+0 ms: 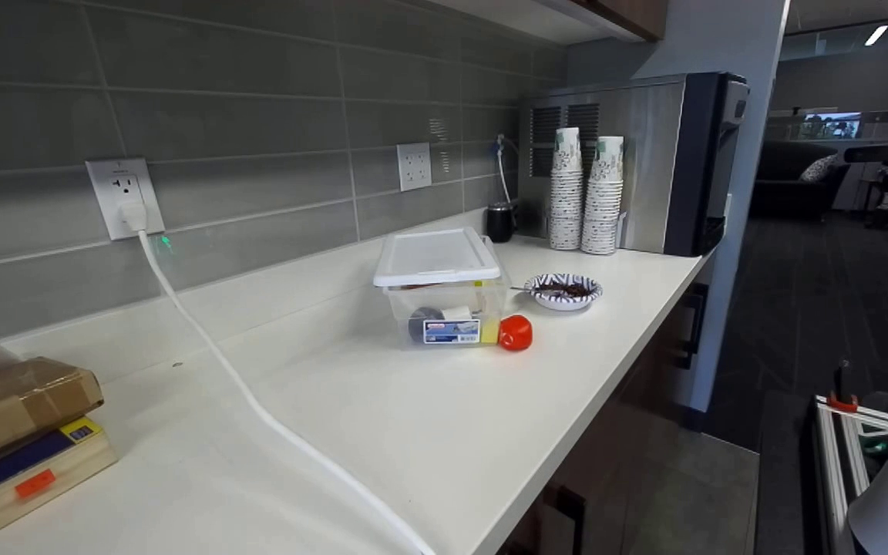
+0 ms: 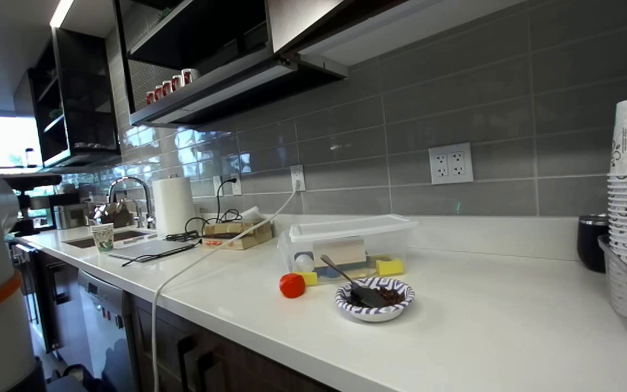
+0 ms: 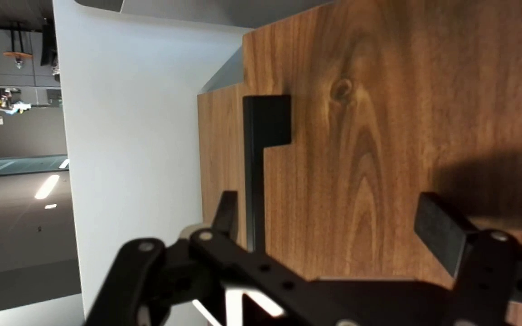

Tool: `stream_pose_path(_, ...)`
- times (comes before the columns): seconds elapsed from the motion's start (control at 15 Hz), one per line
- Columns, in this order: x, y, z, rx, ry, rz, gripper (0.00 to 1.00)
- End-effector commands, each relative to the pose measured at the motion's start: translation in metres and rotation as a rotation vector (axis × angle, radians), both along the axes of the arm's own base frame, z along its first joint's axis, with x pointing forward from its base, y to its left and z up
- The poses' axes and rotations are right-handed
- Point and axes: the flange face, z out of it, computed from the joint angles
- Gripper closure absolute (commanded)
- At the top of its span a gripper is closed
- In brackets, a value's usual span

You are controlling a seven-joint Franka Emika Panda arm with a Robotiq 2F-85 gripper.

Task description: Partially open the cabinet's left door, then close it

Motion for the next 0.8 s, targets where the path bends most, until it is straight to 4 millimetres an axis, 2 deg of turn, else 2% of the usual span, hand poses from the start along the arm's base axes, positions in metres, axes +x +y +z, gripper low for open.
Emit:
stream_pose_path(0.0,0.03,0.003,0.003,0.013,-0.03,0.029,0.0)
stream_pose_path(0.2,0.049,0.008,0.001,0.021,-0.032,0.051,0.0)
stream_pose_path(0.4,0.061,0.014,0.004,0.018,-0.036,0.075,0.0)
stream_pose_path(0.73,0.061,0.015,0.013,0.013,-0.044,0.086,0.0)
